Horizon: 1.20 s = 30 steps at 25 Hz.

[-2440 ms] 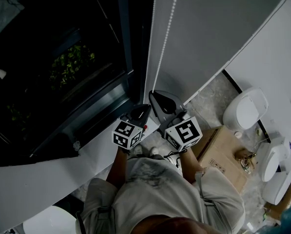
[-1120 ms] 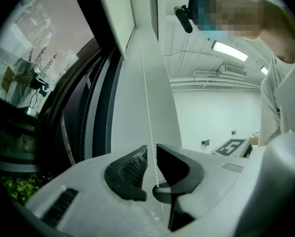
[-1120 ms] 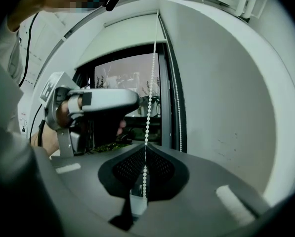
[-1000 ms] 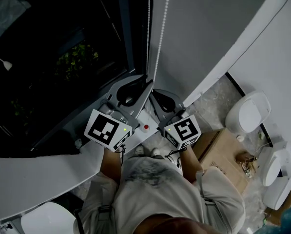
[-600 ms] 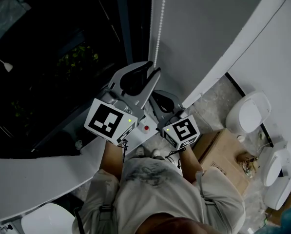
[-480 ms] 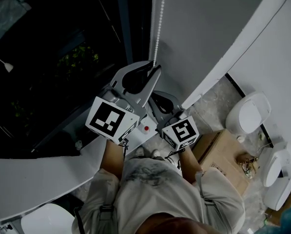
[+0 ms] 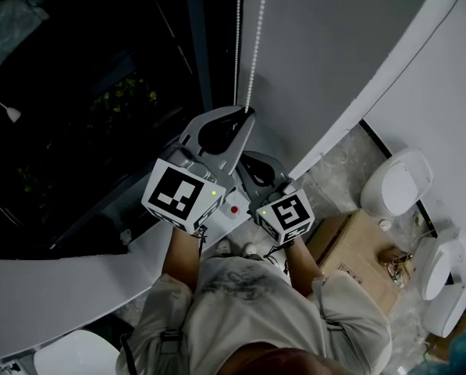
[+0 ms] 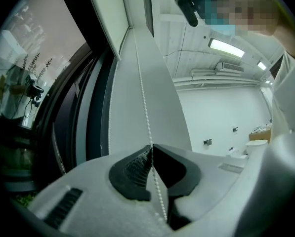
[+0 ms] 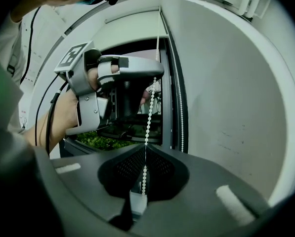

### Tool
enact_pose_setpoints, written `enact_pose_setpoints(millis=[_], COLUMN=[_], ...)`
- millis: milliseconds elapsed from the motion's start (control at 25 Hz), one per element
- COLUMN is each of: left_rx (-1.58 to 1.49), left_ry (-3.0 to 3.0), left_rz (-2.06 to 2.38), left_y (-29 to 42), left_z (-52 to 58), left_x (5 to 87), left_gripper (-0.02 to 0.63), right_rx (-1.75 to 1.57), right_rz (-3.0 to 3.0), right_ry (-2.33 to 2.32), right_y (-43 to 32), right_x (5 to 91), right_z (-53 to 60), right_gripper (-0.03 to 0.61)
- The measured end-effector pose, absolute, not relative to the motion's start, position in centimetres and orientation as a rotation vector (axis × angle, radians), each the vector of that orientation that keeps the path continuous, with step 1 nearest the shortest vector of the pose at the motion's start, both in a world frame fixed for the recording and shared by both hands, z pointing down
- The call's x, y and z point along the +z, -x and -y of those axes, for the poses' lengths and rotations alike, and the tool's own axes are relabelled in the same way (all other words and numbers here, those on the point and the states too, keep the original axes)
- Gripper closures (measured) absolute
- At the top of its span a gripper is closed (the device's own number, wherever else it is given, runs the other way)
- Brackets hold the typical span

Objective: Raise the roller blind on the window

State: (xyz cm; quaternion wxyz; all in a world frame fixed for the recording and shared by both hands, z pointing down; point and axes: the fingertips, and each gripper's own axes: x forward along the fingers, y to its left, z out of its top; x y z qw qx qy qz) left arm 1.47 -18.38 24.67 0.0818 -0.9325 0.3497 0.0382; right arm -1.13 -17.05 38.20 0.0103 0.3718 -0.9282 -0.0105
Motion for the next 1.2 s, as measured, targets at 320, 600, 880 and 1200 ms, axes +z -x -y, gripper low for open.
enact_pose_setpoints(millis=[320,600,880,1200], left_rx=[0.099,0.071,0.041,0.027], left_ry=[2.847,2.883,2.925,2.966], left_rz=[-1.077,-1.099,-1.121,-1.139], left_y=[-0.8,-0.7,-0.8,-0.8], left_z=[18.6,18.7,18.7,18.6], left_x=[27.7,29.8,32.0,34.2], left_gripper=[0.595,0.597,0.597,0.597], right_rx=[0.023,0.058,0.1,0.128], right_rz=[2.858,2.831,2.789,2.768], right_ry=[-1.143,-1.132,-1.121,-1.108], right_y=[1.6,1.7,1.6,1.7], right_x=[41.2,43.1,45.5,47.2], right_z=[17.1,17.2,17.2,17.2], right_gripper=[0.566,0.566,0.566,0.566])
